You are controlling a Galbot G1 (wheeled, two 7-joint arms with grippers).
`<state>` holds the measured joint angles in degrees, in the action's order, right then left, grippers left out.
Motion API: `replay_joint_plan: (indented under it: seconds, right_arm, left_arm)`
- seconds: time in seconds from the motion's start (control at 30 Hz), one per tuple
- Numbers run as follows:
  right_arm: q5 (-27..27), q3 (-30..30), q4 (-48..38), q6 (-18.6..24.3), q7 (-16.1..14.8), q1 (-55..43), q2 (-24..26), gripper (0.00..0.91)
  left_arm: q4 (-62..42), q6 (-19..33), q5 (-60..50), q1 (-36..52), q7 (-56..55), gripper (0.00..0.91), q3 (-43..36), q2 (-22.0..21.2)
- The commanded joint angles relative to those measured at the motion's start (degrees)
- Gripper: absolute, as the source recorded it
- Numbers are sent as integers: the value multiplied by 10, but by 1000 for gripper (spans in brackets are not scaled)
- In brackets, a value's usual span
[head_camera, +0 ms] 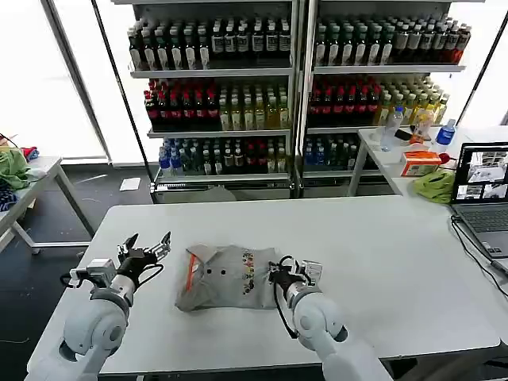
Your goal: Fold and organize the clothes.
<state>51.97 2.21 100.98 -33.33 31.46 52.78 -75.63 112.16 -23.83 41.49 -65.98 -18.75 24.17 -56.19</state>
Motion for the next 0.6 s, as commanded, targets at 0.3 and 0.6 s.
replay_joint_plan:
  seconds: [0.3,0.6]
  right_arm:
    - [31,52,10,0,-17,7,76,0]
    - [33,81,0,0,-35,-4,114,0]
  left_arm:
    - [1,-5,-2,1,-2,907,-7,-10]
    - [-1,-5,-4,3,-1,907,-10,-18]
